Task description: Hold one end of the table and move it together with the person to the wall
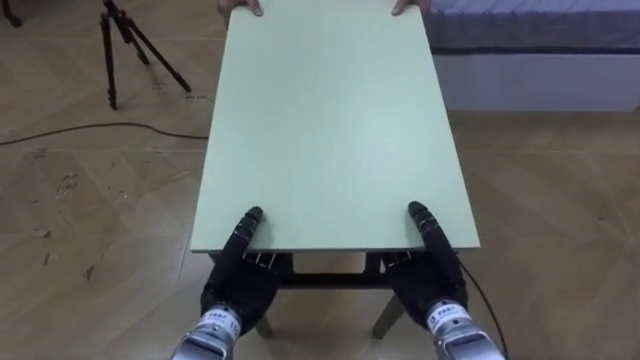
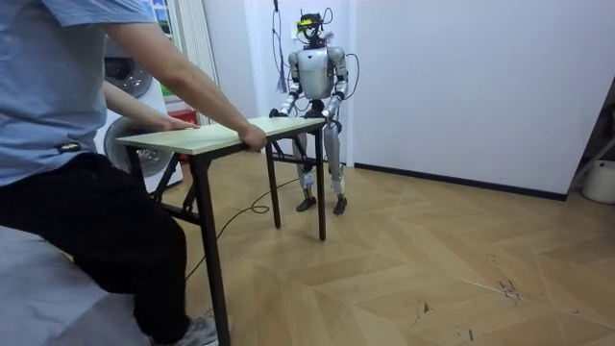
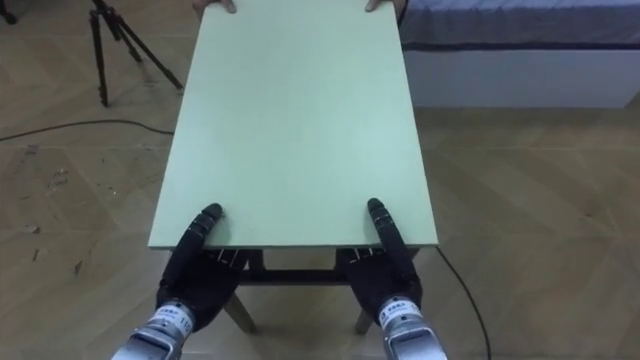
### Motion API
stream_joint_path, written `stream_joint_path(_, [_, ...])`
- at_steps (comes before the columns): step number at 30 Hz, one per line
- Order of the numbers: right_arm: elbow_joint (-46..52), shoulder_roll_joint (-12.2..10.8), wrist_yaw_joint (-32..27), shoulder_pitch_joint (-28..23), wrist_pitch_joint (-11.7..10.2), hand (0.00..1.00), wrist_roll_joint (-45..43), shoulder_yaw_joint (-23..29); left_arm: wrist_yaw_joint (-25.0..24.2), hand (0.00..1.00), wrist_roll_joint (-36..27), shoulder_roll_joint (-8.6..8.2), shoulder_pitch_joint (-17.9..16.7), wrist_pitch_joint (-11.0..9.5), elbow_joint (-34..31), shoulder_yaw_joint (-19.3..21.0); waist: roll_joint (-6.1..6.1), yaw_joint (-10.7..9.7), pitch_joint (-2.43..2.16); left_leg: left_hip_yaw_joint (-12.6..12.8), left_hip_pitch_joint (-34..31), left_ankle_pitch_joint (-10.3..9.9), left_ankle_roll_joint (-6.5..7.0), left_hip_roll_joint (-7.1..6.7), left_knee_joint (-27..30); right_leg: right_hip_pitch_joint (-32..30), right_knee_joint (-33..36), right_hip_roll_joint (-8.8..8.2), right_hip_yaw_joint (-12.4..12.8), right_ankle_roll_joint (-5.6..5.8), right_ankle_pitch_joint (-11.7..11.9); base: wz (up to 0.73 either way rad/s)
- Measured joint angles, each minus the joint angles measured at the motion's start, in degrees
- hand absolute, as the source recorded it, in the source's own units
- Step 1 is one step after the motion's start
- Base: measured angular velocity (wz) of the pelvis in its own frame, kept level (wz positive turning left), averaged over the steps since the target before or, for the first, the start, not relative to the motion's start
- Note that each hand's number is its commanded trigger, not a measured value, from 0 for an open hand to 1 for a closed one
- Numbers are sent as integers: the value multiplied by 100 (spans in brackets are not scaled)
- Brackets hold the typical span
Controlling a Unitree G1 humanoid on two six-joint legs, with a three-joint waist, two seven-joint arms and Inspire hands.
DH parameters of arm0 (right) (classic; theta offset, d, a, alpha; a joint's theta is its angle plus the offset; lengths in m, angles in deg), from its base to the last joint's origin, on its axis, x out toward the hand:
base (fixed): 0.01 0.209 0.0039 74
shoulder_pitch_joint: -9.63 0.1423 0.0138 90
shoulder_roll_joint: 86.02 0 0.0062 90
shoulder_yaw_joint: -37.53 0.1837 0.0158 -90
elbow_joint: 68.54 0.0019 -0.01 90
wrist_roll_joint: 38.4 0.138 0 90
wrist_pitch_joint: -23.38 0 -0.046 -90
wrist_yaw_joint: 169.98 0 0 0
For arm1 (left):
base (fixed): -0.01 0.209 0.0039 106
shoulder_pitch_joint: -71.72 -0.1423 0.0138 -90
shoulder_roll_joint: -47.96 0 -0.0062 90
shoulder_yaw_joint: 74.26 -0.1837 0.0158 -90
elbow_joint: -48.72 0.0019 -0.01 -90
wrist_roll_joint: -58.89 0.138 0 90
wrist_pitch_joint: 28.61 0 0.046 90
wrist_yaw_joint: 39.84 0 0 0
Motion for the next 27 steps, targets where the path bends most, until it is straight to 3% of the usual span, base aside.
stream_joint_path(8, [362, 84, 194, -403, -275, 100, 26, -293, -111, 100, -9, 115, -463, -203, -429, -205, -34, -34, -20, 3, 3, 0, 0, 4, -9, 0, -6, 6, 1, 0, 0, -1])
stream_joint_path(13, [394, 100, 544, -667, -553, 100, 49, -484, -235, 100, -11, 175, -748, -549, -562, -484, -73, -42, -41, 4, -5, 0, 0, 3, -14, 8, -5, 5, -5, 0, 0, 1])
stream_joint_path(19, [393, 143, 696, -686, -817, 100, 50, -624, -245, 100, -43, 163, -794, -914, -602, -784, -186, -44, -30, 36, -115, -1, 0, -2, -10, -89, -4, 0, -19, 2, -1, 0])
stream_joint_path(22, [392, 151, 714, -697, -981, 100, 48, -682, -245, 100, -60, 156, -794, -976, -614, -892, -186, -43, -28, 36, -128, -1, 0, 3, -6, -92, -4, 3, -27, 2, -1, 0])
stream_joint_path(27, [392, 176, 751, -714, -1017, 100, 76, -693, -221, 100, -139, 194, -795, -1090, -614, -996, -181, -50, -25, 38, -145, -1, -1, 2, -4, -109, 5, 4, -25, 1, -1, 0])
